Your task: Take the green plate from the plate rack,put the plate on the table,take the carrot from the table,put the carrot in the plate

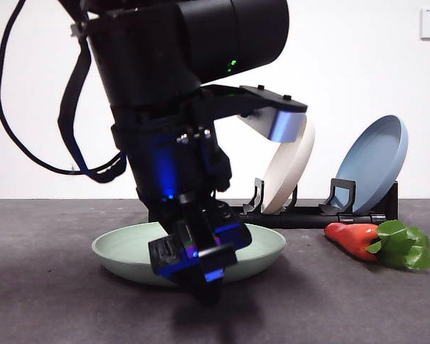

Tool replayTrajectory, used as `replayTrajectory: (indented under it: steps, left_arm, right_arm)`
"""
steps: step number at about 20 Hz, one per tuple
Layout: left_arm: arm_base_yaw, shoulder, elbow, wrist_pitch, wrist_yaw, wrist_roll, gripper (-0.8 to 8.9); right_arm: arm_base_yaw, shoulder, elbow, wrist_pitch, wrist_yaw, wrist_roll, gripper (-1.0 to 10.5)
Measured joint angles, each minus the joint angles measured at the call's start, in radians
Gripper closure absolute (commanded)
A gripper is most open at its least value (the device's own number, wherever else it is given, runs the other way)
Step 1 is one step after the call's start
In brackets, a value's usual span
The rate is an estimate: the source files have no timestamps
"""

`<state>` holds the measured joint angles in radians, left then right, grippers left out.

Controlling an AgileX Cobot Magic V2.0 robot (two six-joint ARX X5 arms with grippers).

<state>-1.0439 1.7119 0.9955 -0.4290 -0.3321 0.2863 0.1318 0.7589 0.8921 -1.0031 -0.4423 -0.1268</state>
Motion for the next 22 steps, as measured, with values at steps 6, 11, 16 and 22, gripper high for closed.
replayTrajectory:
  steps: [6,11,16,22]
  left_arm:
    - [-0.011,-0.178,0.161,-0.099,0.053,-0.166,5.52]
    - [-0.013,-0.385,0.259,-0.136,0.139,-0.329,5.53]
    - [-0.013,-0.569,0.275,-0.171,0.159,-0.395,5.53]
    - [-0.013,-0.678,0.275,-0.248,0.159,-0.433,5.53]
  right_arm:
    - [0.001,0.202,0.000,0.204,0.001,0.036,2.9]
    - [0.066,0.464,0.002,0.389,0.101,0.055,2.9]
    - [0.148,0.719,0.002,0.554,0.263,0.070,2.9]
    - [0.177,0.856,0.002,0.634,0.364,0.079,5.0]
